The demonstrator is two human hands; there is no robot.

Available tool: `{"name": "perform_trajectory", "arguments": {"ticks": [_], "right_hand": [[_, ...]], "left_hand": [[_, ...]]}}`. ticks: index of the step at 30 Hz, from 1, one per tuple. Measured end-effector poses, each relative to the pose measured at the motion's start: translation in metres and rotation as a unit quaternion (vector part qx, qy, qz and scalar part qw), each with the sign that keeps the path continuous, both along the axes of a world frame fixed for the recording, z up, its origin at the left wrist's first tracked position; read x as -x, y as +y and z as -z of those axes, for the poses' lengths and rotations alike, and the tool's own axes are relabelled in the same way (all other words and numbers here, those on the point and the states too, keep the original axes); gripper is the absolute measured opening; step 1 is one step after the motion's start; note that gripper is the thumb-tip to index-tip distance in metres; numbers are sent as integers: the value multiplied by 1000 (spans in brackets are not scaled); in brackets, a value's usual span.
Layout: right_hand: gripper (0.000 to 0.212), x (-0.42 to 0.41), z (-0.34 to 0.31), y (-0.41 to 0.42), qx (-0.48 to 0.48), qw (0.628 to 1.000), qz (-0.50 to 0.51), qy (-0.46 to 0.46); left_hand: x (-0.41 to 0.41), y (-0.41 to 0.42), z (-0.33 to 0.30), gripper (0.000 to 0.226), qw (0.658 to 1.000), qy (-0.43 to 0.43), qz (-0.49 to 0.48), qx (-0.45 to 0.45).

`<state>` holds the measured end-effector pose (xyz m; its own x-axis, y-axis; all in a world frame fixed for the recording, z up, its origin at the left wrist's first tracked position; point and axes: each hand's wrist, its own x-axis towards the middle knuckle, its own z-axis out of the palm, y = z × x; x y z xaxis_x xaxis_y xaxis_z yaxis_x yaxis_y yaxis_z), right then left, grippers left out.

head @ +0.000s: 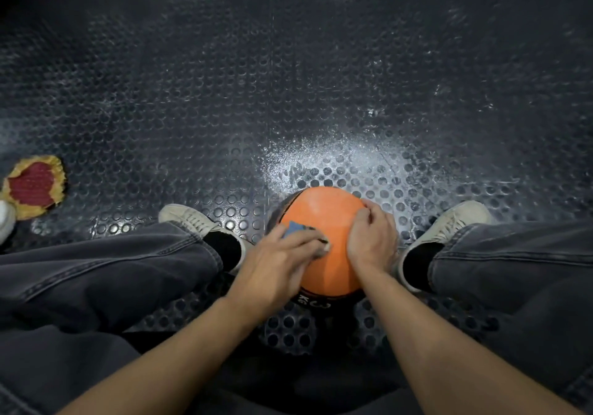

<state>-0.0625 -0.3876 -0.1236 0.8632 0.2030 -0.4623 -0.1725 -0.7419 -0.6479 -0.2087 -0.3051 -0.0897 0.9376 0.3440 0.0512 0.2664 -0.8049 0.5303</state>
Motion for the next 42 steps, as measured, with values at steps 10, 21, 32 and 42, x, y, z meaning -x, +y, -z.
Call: {"name": "perform_trajectory", "arguments": {"ticks": [10,21,32,42], "right_hand": [[39,-5,-1,0,-14,1000,-16,-10],[33,-22,-4,11,14,999,-40,-4],[33,-27,-4,19,86,996,20,11],[40,-11,-10,20,33,999,-43,6]], "left_hand": [[-25,13,4,21,996,3,-83,40],[-8,4,5,29,991,-3,-93,94],[0,27,10,20,998,-14,3,64],[-96,29,-3,24,994,93,-48,-30]]}}
